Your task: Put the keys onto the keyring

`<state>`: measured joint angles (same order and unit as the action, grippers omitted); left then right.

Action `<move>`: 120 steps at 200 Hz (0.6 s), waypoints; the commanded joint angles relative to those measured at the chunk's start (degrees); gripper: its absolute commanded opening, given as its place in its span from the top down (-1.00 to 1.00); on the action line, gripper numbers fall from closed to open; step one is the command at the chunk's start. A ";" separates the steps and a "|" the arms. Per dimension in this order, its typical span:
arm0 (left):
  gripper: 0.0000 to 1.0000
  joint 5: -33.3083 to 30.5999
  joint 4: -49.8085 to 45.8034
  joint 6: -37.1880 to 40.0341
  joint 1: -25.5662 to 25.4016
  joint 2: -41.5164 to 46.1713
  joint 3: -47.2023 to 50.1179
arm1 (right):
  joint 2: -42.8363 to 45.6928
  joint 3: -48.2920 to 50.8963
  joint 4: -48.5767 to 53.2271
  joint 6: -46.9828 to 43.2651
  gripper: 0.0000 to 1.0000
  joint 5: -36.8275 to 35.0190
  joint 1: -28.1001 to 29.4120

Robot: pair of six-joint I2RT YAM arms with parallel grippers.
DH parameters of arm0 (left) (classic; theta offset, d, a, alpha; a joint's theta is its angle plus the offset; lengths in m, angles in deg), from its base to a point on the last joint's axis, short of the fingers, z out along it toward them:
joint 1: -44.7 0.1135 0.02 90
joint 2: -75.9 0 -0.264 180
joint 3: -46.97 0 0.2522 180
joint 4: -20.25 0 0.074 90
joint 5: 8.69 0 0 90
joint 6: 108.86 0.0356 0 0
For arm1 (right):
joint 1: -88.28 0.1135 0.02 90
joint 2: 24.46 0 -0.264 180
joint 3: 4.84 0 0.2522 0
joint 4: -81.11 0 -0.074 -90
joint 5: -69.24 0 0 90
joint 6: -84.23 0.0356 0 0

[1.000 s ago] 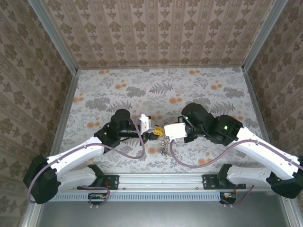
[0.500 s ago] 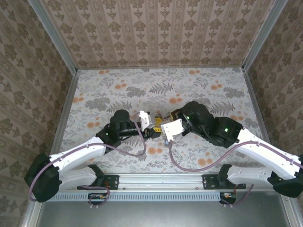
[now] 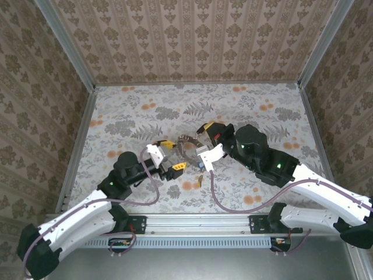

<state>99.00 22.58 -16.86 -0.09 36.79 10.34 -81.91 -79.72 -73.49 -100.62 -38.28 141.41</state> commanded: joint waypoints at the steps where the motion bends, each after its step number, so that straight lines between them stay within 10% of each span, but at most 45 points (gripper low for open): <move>1: -0.84 -12.44 -8.74 -5.75 3.33 2.55 1.05 | 1.22 -2.05 -4.17 -2.13 1.00 1.75 -1.13; 20: -1.00 -20.11 -15.13 -16.33 9.62 3.45 1.15 | 0.81 -2.66 -1.72 1.05 1.00 3.34 -1.79; 85: -1.00 -13.72 -31.58 -33.95 32.94 3.30 -4.02 | -2.86 -3.76 5.01 16.40 1.00 7.54 -3.73; 120: -1.00 1.24 -34.17 -41.65 44.76 -3.29 -7.41 | -5.88 -2.11 3.55 30.69 1.00 13.09 -1.33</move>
<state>89.82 -6.42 -49.93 39.16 36.90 6.62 -86.17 -80.99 -68.99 -82.87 -31.00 138.09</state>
